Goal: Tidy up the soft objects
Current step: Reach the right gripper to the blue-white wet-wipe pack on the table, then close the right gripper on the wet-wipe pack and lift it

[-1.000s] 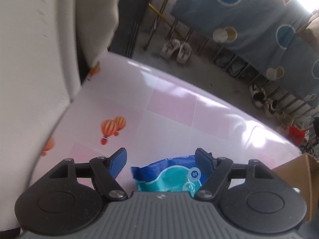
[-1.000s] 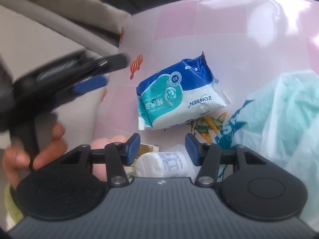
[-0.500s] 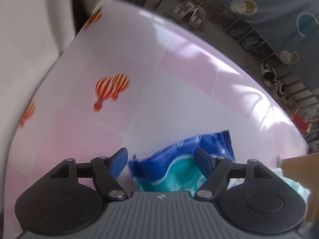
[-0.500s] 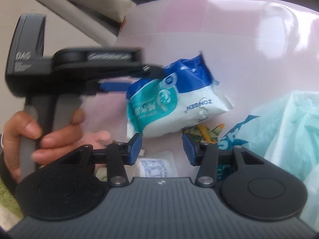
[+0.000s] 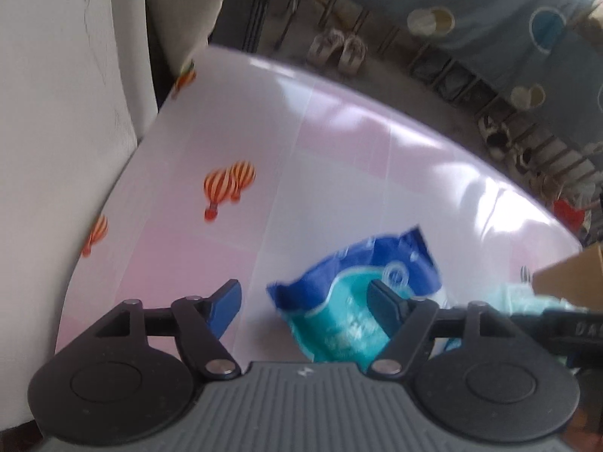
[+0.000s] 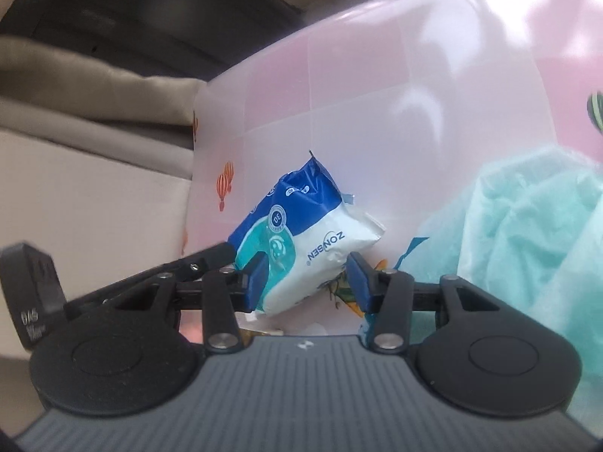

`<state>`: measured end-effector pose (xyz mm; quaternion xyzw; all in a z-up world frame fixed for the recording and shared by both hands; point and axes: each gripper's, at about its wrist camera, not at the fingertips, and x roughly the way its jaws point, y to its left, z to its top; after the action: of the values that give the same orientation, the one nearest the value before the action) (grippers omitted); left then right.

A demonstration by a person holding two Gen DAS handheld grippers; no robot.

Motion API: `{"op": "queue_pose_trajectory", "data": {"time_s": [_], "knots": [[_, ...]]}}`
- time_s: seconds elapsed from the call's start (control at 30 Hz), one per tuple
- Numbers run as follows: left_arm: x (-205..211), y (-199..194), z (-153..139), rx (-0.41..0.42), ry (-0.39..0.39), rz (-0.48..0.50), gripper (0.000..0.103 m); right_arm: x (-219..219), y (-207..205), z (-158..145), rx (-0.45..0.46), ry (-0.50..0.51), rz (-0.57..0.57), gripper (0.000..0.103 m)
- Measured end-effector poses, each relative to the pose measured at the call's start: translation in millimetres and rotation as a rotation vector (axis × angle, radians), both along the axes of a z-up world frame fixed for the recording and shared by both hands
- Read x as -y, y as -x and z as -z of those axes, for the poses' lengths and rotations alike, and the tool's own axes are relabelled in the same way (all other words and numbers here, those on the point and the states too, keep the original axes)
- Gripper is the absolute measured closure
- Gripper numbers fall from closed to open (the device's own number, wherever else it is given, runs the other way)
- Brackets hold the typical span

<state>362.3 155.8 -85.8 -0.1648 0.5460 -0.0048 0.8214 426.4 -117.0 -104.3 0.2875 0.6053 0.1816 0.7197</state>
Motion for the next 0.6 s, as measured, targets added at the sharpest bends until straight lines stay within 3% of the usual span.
{"op": "queue_pose_trajectory", "data": {"time_s": [0.13, 0.33, 0.43, 0.6], "knots": [[-6, -11, 1, 0.0, 0.055, -0.102, 0.027, -14, -4, 7, -0.026, 0.017, 0.002, 0.056], [-14, -29, 33, -0.091, 0.184, -0.202, 0.036, -26, -21, 24, -0.079, 0.038, 0.01, 0.056], [-18, -27, 43, -0.117, 0.239, -0.183, 0.037, -23, -29, 29, -0.077, 0.002, 0.045, 0.057], [-23, -17, 36, -0.094, 0.241, -0.138, 0.035, -15, -42, 35, -0.065, -0.05, 0.111, 0.058]]}}
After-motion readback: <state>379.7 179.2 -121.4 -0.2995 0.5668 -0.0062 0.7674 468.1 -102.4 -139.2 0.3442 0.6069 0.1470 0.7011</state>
